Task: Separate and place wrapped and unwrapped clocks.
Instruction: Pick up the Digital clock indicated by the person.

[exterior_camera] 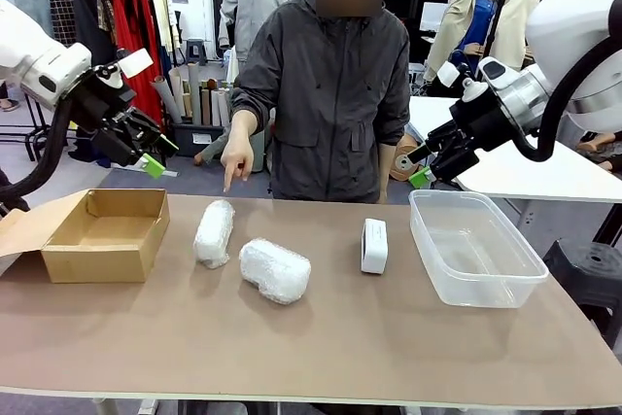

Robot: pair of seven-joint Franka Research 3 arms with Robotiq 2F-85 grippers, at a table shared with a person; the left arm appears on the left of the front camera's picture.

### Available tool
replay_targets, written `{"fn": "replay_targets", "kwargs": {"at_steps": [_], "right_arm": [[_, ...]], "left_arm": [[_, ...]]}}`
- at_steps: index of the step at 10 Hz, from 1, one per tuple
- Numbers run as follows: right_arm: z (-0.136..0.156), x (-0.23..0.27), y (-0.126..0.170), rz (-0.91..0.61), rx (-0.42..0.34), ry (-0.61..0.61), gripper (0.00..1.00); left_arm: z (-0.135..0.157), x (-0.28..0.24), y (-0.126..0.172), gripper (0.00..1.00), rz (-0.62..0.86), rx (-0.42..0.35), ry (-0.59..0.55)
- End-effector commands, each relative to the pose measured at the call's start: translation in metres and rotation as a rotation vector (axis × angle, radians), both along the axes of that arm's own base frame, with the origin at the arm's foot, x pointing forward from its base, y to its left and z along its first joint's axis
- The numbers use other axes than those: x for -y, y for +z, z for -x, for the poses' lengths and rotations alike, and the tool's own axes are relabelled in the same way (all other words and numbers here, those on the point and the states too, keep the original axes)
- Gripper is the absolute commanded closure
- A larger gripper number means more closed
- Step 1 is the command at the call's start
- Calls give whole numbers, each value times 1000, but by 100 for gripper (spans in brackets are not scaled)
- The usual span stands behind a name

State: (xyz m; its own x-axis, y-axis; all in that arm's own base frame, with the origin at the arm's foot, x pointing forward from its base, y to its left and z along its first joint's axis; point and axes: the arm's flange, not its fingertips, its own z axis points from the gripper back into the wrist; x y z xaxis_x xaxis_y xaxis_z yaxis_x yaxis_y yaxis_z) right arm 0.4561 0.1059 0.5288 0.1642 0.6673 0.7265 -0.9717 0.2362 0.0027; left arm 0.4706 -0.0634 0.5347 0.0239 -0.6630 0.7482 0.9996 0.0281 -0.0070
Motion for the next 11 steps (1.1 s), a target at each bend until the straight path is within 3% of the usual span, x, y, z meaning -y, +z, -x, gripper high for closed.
{"fn": "replay_targets", "kwargs": {"at_steps": [1,4,5,6,7,11], "right_arm": [[-1,0,2,-3,3,9,0],[-1,0,2,-3,3,9,0],[-1,0,2,-3,3,9,0],[-1,0,2,-3,3,9,0],[-1,0,2,-3,3,9,0],[-1,0,2,-3,3,9,0]], "left_arm": [[1,-1,1,0,4,-1,-6],[0,0,0,0,0,0,0],[5,29,7,0,-62,-43,61],[-9,52,3,0,-108,-125,185],[-17,57,6,0,-159,-158,259],[-32,120,-21,0,-239,-222,703]]}}
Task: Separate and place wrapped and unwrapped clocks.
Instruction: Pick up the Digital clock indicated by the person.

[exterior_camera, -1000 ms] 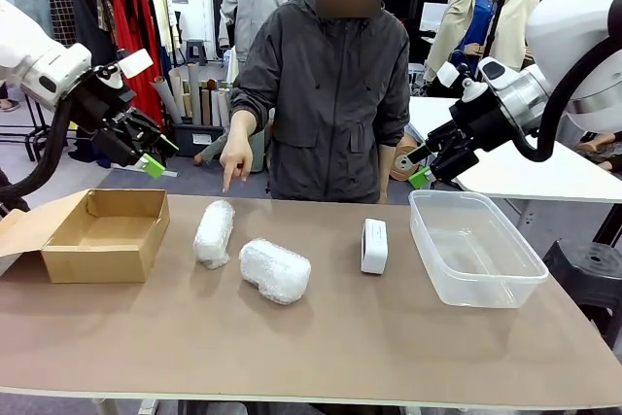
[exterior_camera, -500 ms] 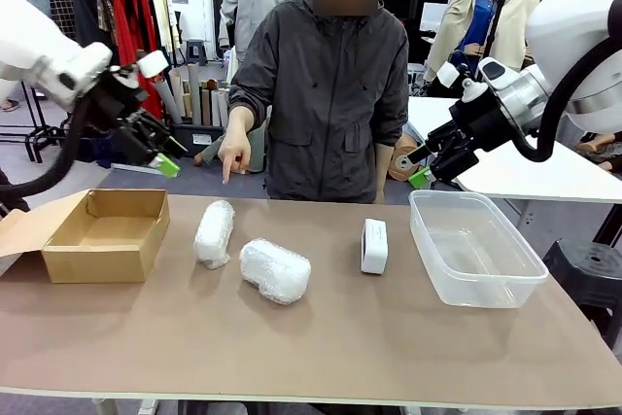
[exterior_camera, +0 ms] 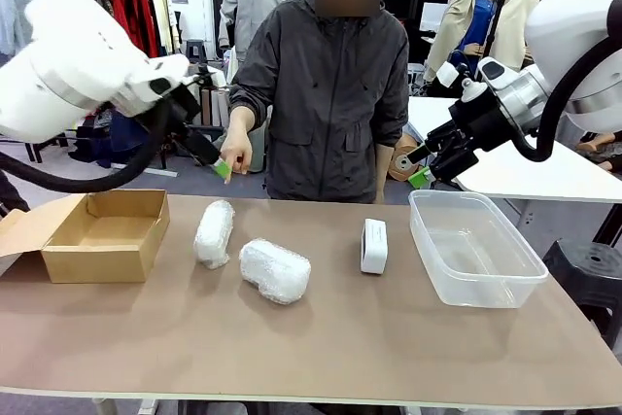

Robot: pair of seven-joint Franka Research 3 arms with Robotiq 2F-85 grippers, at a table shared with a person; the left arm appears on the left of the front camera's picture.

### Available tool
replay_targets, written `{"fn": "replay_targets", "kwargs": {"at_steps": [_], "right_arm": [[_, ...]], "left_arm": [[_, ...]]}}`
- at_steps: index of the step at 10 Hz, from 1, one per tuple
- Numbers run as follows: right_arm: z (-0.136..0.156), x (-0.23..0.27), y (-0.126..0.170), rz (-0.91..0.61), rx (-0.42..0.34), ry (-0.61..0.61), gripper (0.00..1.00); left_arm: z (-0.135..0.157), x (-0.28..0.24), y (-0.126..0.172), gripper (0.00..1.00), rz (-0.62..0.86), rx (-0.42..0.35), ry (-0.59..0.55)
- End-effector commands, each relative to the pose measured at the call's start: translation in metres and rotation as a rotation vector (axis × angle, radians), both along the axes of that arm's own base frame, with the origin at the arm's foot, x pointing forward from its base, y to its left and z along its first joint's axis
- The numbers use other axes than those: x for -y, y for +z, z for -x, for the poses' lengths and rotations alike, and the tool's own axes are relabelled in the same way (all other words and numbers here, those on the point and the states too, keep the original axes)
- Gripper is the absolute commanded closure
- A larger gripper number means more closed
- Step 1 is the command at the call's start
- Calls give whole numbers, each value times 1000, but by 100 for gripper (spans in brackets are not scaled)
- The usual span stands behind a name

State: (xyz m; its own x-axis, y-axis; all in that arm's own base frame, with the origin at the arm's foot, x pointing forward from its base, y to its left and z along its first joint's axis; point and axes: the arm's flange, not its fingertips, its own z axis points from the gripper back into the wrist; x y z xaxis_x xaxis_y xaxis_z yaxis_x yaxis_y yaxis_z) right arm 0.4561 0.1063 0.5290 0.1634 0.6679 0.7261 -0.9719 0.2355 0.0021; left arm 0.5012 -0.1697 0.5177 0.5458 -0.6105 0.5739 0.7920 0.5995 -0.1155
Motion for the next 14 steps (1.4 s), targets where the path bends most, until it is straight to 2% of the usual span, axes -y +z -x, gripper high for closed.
{"fn": "replay_targets", "kwargs": {"at_steps": [1,2,3,4,5,10,11,14], "right_arm": [[-1,1,2,-4,3,8,0],[-1,1,2,-4,3,8,0],[-1,1,2,-4,3,8,0],[-1,1,2,-4,3,8,0],[-1,1,2,-4,3,8,0],[-1,1,2,-4,3,8,0],[-1,1,2,-4,3,8,0],[-1,1,2,-4,3,8,0]], "left_arm": [[-8,22,-9,0,-102,-63,129],[-10,27,-11,0,-117,-63,175],[-15,34,-18,0,-113,-107,179],[-19,33,-19,0,-97,-164,125],[-9,28,-23,0,-103,-57,169],[-13,32,-22,0,-102,-76,172],[-20,35,-29,0,-130,-211,326],[-38,41,-41,0,-193,-249,571]]}}
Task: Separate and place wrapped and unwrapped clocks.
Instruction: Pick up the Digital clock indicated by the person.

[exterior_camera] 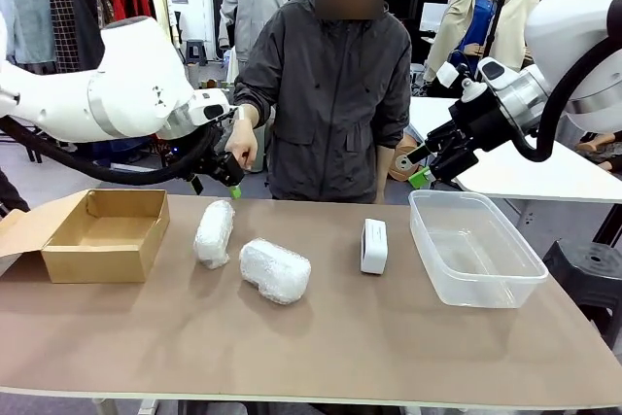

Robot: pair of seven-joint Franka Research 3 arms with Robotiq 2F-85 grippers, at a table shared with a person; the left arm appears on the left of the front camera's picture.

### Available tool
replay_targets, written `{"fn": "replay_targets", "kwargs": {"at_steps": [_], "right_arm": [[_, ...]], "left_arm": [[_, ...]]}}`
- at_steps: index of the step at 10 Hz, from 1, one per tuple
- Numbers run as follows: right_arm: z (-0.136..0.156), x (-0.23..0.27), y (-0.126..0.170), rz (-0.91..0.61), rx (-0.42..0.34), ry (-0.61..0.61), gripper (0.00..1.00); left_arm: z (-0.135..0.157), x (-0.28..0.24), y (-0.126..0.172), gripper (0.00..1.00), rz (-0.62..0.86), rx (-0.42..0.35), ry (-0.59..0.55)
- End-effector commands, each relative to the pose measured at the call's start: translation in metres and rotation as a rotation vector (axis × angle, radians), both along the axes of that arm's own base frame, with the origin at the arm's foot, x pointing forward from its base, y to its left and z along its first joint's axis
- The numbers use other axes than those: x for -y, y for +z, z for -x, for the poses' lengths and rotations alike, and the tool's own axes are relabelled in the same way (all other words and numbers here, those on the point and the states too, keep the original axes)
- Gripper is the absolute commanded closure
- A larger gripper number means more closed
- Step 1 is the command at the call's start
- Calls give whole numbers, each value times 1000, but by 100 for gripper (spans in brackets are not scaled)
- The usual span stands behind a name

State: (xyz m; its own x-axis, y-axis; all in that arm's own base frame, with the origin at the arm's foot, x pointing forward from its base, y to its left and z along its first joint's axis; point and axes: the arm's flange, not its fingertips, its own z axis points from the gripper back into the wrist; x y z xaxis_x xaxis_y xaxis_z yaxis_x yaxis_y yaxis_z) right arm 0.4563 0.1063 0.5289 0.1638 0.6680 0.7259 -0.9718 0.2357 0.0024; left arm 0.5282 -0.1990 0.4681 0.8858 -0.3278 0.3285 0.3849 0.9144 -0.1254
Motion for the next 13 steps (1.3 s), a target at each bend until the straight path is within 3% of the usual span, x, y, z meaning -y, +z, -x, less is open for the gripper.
{"fn": "replay_targets", "kwargs": {"at_steps": [1,7,10,13], "right_arm": [[-1,1,2,-4,3,8,0],[-1,1,2,-4,3,8,0],[-1,1,2,-4,3,8,0],[-1,1,2,-4,3,8,0]], "left_arm": [[-14,15,1,0,-67,-43,124],[-39,23,-48,0,-102,-124,261],[-57,9,-63,0,-146,-86,201],[-77,1,-78,0,-149,-119,160]]}}
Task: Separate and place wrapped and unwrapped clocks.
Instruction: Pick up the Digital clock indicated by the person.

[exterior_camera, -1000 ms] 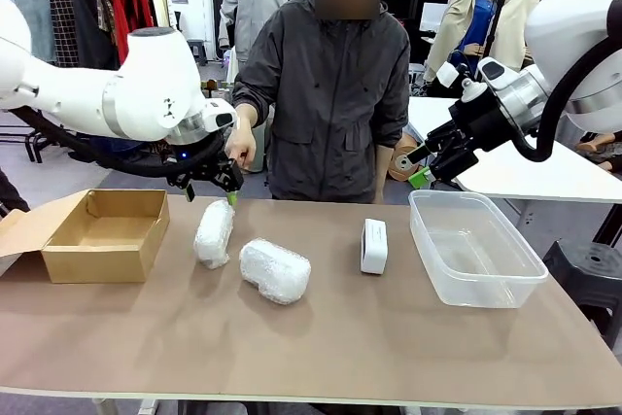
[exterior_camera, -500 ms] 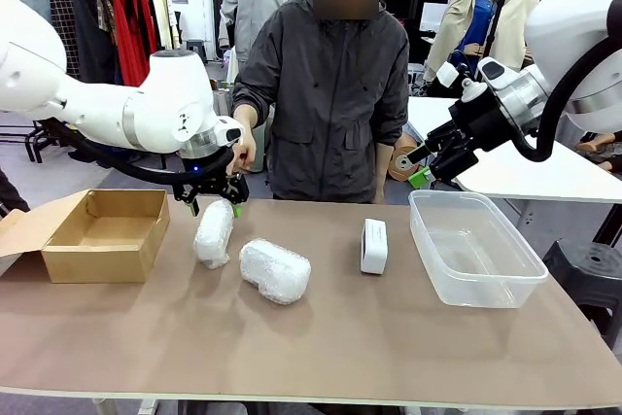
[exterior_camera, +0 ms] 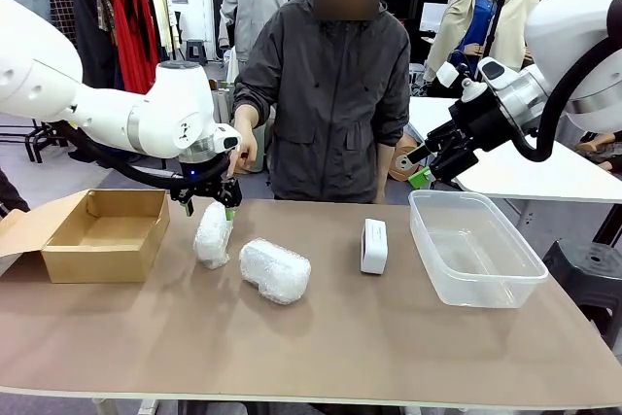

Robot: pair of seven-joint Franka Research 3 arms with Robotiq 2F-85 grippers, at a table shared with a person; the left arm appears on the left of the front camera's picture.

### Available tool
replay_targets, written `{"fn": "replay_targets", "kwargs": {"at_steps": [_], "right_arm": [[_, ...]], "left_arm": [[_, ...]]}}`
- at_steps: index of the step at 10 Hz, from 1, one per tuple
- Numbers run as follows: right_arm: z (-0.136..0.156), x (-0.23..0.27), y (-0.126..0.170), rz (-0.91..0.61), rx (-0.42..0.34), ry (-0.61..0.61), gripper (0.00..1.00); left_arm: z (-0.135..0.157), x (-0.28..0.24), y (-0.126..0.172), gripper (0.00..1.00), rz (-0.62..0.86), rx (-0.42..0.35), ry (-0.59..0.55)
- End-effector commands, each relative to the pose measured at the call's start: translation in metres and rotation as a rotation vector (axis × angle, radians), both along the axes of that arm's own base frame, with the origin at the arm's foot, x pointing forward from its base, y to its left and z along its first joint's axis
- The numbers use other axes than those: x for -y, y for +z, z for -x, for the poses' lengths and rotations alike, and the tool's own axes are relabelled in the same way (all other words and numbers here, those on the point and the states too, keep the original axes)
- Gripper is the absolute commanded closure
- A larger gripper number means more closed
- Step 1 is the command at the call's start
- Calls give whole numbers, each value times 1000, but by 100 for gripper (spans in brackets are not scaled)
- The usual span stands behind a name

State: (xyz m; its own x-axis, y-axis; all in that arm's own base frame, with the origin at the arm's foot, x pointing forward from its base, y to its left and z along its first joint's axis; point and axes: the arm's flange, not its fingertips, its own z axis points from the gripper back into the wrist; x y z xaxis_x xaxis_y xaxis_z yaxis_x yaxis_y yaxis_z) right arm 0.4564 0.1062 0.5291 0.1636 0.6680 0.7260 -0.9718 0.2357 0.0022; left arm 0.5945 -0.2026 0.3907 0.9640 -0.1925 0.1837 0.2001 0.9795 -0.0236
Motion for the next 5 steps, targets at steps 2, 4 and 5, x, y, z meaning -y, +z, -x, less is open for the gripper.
{"fn": "replay_targets", "kwargs": {"at_steps": [2,4,5], "right_arm": [[-1,1,2,-4,3,8,0],[-1,1,2,-4,3,8,0],[-1,1,2,-4,3,8,0]], "left_arm": [[-19,-6,-9,0,10,-16,-38],[-24,-8,-20,0,22,-40,-38],[-25,-7,-25,0,30,-48,-40]]}}
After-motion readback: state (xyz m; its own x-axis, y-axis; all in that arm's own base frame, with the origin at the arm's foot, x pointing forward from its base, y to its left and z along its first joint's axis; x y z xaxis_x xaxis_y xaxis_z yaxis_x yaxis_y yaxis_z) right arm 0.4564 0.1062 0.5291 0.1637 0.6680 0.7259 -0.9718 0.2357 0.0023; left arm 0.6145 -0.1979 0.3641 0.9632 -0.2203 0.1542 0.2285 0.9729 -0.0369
